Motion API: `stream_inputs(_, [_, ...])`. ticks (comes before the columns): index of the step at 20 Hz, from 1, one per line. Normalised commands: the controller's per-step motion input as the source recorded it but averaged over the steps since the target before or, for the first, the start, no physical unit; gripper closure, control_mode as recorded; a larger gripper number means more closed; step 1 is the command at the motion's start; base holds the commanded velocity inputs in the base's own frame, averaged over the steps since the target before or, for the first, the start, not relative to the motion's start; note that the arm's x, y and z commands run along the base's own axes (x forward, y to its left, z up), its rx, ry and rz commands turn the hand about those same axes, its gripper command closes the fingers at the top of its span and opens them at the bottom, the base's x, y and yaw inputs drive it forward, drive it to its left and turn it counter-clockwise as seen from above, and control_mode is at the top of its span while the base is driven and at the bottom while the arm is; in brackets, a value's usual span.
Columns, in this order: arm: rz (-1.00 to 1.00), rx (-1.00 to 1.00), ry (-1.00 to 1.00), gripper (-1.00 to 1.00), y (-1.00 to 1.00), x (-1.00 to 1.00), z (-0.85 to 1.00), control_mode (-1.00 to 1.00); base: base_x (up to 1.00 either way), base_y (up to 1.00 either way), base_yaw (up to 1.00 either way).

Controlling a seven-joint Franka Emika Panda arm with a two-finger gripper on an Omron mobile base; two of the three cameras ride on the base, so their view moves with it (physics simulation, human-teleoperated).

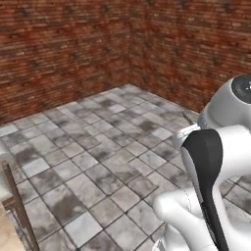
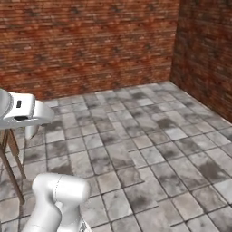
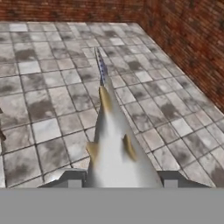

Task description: Gather the mushroom and lime from the fridge and place them on a tray on the dining counter. Then gather the chicken drumstick and fish from the fridge and place them on the other tray.

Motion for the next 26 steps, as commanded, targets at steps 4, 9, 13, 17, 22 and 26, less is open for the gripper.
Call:
stream_inputs(4, [0.00, 0.00, 0.00, 1.00, 0.00, 0.00, 0.00, 1.00, 1.00, -0.13, 0.32])
stream_inputs(9, [0.00, 0.00, 0.00, 1.00, 0.00, 0.00, 0.00, 1.00, 1.00, -0.05, 0.47])
stream_inputs(13, [0.00, 0.00, 0.00, 1.00, 0.00, 0.00, 0.00, 1.00, 1.00, 0.00, 0.59])
stream_inputs(17, [0.00, 0.00, 0.00, 1.00, 0.00, 0.00, 0.00, 1.00, 0.99, -0.10, 0.72])
stream_inputs(22, [0.00, 0.00, 0.00, 1.00, 0.00, 0.00, 0.00, 1.00, 0.71, -0.13, 0.86])
stream_inputs(26, [0.00, 0.00, 0.00, 1.00, 0.00, 0.00, 0.00, 1.00, 0.50, -0.04, 0.86])
